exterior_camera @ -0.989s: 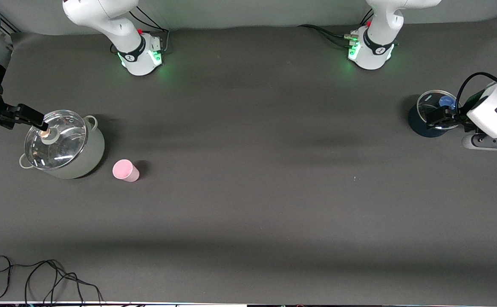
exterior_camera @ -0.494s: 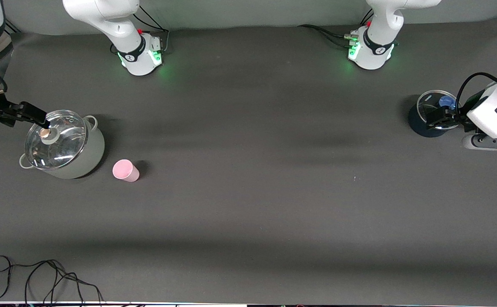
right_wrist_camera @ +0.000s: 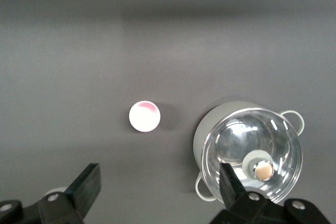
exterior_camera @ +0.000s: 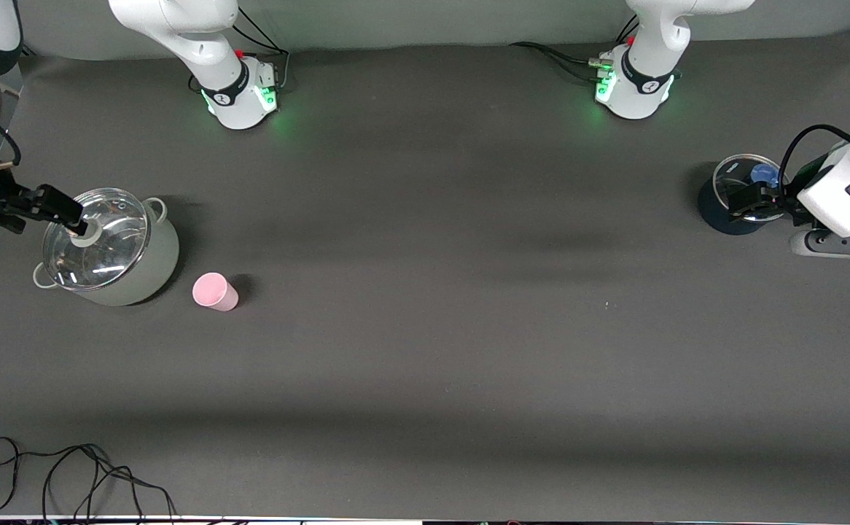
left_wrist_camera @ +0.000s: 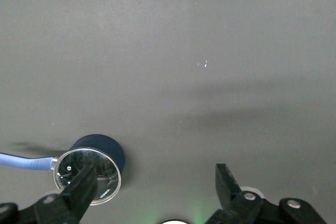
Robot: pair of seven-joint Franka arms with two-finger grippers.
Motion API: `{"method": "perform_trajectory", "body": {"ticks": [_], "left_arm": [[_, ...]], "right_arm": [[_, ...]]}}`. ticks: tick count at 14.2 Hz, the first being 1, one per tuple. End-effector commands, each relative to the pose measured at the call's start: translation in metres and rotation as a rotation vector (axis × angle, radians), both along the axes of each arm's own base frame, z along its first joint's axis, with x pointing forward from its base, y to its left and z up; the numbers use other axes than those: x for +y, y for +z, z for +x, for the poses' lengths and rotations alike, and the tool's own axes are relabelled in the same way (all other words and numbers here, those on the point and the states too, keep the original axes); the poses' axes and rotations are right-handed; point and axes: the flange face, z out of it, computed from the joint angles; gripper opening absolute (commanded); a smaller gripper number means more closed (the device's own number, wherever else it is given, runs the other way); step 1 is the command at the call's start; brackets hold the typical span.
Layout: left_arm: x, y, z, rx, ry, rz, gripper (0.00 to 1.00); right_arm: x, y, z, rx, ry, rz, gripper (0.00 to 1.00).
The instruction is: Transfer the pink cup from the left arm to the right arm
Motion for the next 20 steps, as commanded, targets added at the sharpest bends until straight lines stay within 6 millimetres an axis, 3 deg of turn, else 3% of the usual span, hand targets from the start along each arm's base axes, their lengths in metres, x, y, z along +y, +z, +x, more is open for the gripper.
{"method": "perform_trajectory", "body": {"ticks": [1, 7, 20], "left_arm": [[-0.003, 0.0, -0.001, -0.006, 0.015, -0.006, 1.0], [-0.005, 0.0, -0.001, -0.003, 0.013, -0.006, 1.0], [-0.004, 0.0, -0.003, 0.006, 0.015, -0.005, 1.0]], "right_arm": [[-0.007, 0.005, 0.011, -0.025, -0.008, 0.038, 1.0], [0.008, -0.01, 0.022, -0.02, 0.014, 0.048, 1.0], [0.009, -0.011, 0.025, -0.021, 0.017, 0.048, 1.0]]}}
